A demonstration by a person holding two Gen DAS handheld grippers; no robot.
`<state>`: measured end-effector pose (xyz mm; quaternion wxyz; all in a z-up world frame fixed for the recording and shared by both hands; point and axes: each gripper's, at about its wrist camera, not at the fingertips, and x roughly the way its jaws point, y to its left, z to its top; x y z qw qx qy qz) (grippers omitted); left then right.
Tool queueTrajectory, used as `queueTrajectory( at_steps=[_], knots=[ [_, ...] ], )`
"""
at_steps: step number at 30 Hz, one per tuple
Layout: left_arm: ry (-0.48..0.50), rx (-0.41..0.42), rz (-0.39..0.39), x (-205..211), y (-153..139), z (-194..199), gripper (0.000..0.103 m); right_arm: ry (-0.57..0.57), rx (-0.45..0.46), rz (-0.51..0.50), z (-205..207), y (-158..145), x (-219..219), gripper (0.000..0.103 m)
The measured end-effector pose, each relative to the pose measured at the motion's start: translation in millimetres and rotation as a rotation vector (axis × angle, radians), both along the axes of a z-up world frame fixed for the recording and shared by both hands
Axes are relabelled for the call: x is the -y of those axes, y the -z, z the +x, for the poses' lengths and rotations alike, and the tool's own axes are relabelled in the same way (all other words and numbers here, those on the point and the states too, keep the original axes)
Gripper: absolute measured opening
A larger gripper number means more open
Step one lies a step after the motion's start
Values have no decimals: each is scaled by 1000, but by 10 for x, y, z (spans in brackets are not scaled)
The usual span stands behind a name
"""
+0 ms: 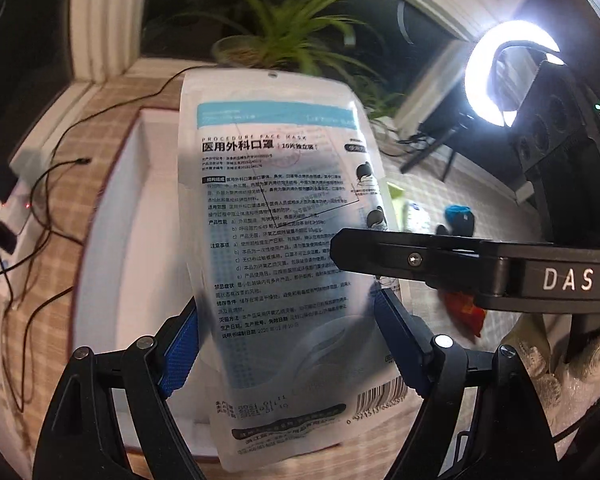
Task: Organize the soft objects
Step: 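Lift the mask bag with the right tool over the cardboard box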
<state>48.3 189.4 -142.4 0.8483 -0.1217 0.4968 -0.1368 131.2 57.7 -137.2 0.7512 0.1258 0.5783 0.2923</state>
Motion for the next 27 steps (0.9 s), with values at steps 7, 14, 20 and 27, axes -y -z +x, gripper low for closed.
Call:
queueTrajectory(
  at_steps=[7, 14, 20, 27],
  knots=[
    [-32, -64, 7, -301, 204, 215, 82, -19, -58, -51, 256, 287, -360, 36],
    [-33, -115, 27, -449, 412, 390, 82, -34, -101, -85, 419, 559, -546, 36],
    [-15, -153, 69, -430, 567, 450, 82, -43, -110, -111, 471, 649, -593, 36],
    [16, -139, 126, -299, 568, 424, 82, -39, -118, -109, 483, 644, -550, 36]
  ],
)
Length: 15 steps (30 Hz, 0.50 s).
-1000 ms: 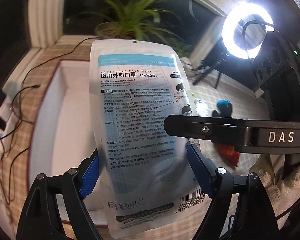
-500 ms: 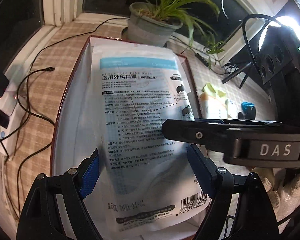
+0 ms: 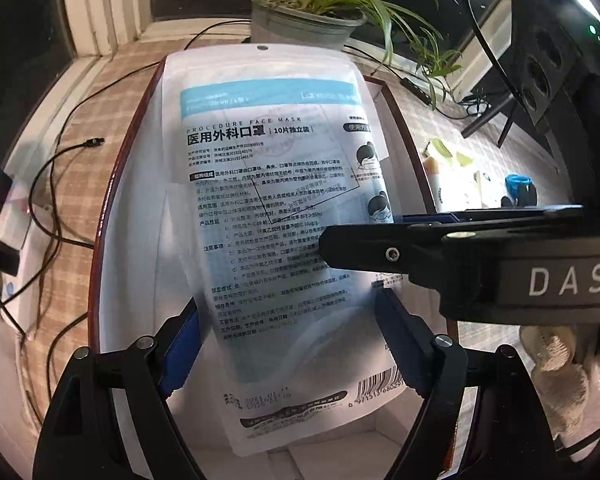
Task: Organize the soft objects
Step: 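Lift the mask bag with the right tool over the cardboard box, then open the right gripper to drop the mask bag into the box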
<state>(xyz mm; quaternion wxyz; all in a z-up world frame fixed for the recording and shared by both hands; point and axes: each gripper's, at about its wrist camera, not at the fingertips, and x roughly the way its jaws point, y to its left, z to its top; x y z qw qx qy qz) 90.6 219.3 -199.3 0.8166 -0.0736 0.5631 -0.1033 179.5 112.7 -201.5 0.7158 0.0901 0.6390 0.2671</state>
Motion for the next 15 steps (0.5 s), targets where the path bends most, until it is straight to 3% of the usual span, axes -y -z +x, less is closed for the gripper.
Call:
queueTrajectory(
  at_steps=[15],
  knots=[
    [39, 22, 69, 117, 31, 35, 84, 14, 6, -2, -3, -48, 43, 41]
  ],
)
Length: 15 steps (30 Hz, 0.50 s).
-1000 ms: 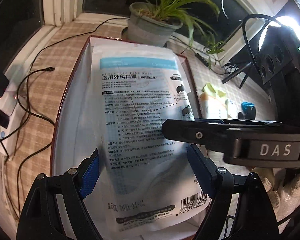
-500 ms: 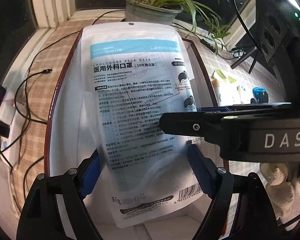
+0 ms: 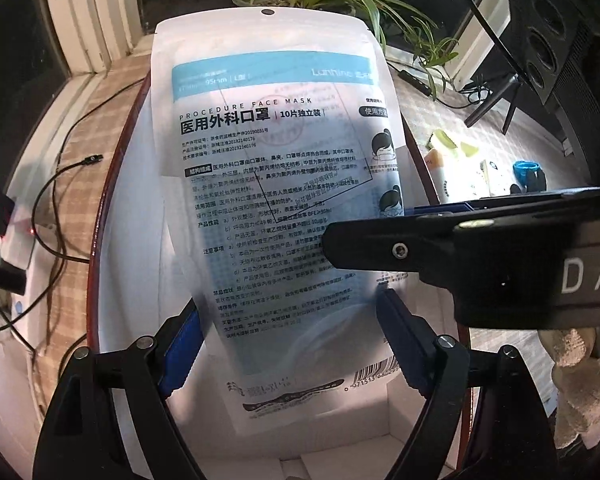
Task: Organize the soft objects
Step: 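Open the right gripper to drop the mask bag into the box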
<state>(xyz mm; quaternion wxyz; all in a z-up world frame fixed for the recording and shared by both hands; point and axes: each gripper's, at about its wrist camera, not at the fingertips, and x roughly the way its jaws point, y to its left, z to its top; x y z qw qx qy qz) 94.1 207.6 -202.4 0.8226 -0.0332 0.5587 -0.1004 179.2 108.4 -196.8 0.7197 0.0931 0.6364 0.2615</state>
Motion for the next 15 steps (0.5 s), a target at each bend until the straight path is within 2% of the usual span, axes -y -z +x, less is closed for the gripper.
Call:
queueTrajectory(
  at_steps=[7, 11, 15],
  knots=[
    [6, 15, 35, 15, -33, -29, 84, -3, 30, 7, -4, -71, -20, 54],
    [10, 26, 79, 21, -72, -78, 84, 6, 45, 15, -1, -133, -1, 57],
    [22, 36, 87, 42, -107, -129, 84, 1, 59, 16, -11, -183, 19, 57]
  ],
)
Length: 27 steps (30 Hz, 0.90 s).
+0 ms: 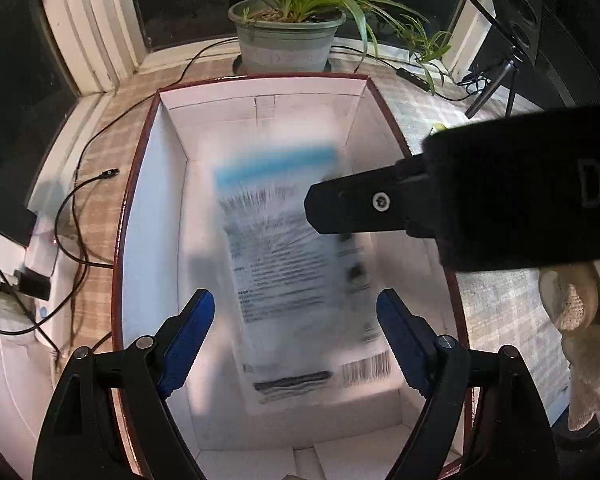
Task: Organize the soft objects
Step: 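Open the right gripper to drop the mask bag into the box, then move the right tool to the orange-and-white tissue pack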
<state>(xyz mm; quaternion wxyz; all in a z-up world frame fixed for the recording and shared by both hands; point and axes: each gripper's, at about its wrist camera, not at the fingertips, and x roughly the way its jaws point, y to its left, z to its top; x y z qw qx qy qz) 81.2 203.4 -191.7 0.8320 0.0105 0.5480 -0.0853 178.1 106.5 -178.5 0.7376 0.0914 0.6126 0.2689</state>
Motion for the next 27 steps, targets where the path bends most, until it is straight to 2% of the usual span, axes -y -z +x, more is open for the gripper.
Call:
queueTrajectory(
  at_steps=[3, 9, 14, 16, 20, 27],
  knots=[
    [-1, 7, 5, 20, -24, -20, 84, 1, 11, 8, -32, -41, 29, 57],
    [-8, 36, 5, 44, -170, -123, 84, 15, 89, 53, -198, -260, 243, 57],
    [-39, 89, -24, 68, -414, -314, 84, 11, 219, 67, -469, -520, 591, 57],
    [-45, 121, -35, 115, -522, -396, 84, 11, 273, 58, -609, -586, 800, 57],
    [-34, 177, -50, 329, -686, -547, 84, 43, 306, 58, -788, -584, 1292, 57],
    [38, 191, -97, 854, -699, -687, 84, 179, 353, 29, -1087, -543, 2346, 57]
  ],
)
